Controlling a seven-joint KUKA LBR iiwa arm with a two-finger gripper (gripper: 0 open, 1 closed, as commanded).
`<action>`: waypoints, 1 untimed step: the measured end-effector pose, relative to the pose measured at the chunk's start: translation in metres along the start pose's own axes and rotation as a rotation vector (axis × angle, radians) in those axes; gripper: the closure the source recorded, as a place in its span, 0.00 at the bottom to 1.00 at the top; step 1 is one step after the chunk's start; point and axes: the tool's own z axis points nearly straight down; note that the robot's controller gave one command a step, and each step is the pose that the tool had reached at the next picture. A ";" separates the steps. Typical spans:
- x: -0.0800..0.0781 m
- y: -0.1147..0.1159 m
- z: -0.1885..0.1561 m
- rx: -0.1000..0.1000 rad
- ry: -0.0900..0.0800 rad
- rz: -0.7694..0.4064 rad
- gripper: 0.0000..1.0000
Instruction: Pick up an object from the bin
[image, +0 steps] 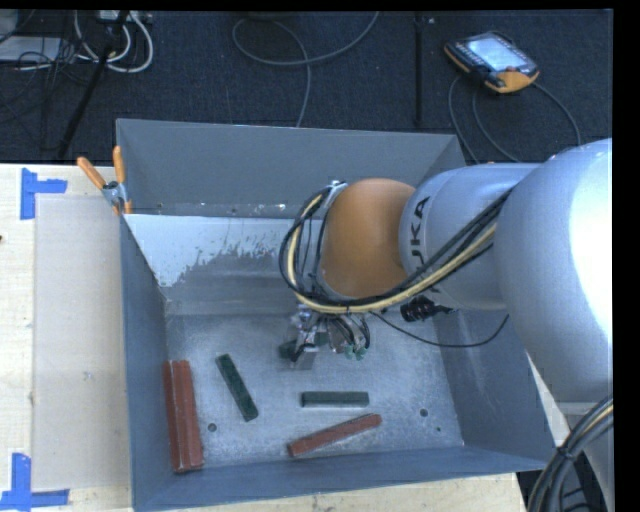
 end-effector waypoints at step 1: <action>0.014 0.001 -0.042 0.001 0.007 0.000 1.00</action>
Offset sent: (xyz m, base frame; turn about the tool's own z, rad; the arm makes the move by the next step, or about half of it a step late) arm -0.0544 -0.0097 0.0082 -0.0465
